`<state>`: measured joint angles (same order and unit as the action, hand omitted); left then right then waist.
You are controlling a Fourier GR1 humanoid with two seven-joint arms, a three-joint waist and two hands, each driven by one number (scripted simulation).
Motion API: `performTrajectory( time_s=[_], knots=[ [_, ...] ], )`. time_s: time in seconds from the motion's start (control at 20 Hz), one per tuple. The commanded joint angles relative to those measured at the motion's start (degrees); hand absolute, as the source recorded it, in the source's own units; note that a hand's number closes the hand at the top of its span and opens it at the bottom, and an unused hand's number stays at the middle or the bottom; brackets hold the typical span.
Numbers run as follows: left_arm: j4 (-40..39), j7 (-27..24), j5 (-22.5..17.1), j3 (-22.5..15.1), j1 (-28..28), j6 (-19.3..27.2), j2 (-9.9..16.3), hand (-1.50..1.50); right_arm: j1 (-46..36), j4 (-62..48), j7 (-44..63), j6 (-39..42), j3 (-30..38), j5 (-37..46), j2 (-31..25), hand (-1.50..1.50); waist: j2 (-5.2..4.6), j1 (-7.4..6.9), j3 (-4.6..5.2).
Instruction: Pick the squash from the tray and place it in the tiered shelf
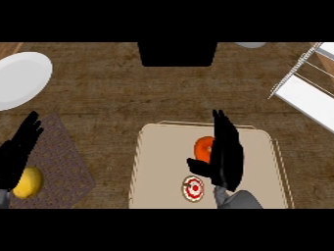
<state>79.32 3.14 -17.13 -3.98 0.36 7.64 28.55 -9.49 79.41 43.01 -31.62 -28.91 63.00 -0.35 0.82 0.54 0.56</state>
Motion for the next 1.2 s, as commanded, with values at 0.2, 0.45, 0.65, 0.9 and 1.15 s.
performTrajectory(
  time_s=[0.2, 0.45, 0.65, 0.9, 1.15],
  knots=[
    [0.74, 0.73, -0.44, 0.25, -0.42, -0.31, -0.31, 0.00, -5.54, 1.22, 21.35, 33.78, -6.32, 3.91, 0.34, -1.50, -0.28, -1.01, -0.27],
    [1.09, -0.65, -0.05, 0.98, 0.50, -1.96, 1.09, 0.00, -12.17, 7.39, 31.71, 50.18, -7.51, -1.21, 0.33, -1.50, -0.40, -1.16, -0.41],
    [1.38, 0.10, 0.38, 0.62, -0.08, -0.42, -1.17, 0.00, -13.07, 5.10, 31.20, 53.82, -4.75, -3.10, 0.32, -1.50, -0.68, -0.78, -0.51],
    [0.63, -1.59, 0.38, 1.72, 1.62, -1.91, -1.16, 0.00, -12.08, 6.48, 32.31, 54.48, -5.17, -4.10, 0.30, -1.50, -0.66, -0.53, -0.50],
    [2.84, 0.46, 1.78, 0.88, 1.91, -0.76, -2.07, 0.00, -12.02, 2.61, 29.83, 54.15, -3.26, -2.68, 0.30, -1.50, -0.73, -0.52, -0.54]
  ],
)
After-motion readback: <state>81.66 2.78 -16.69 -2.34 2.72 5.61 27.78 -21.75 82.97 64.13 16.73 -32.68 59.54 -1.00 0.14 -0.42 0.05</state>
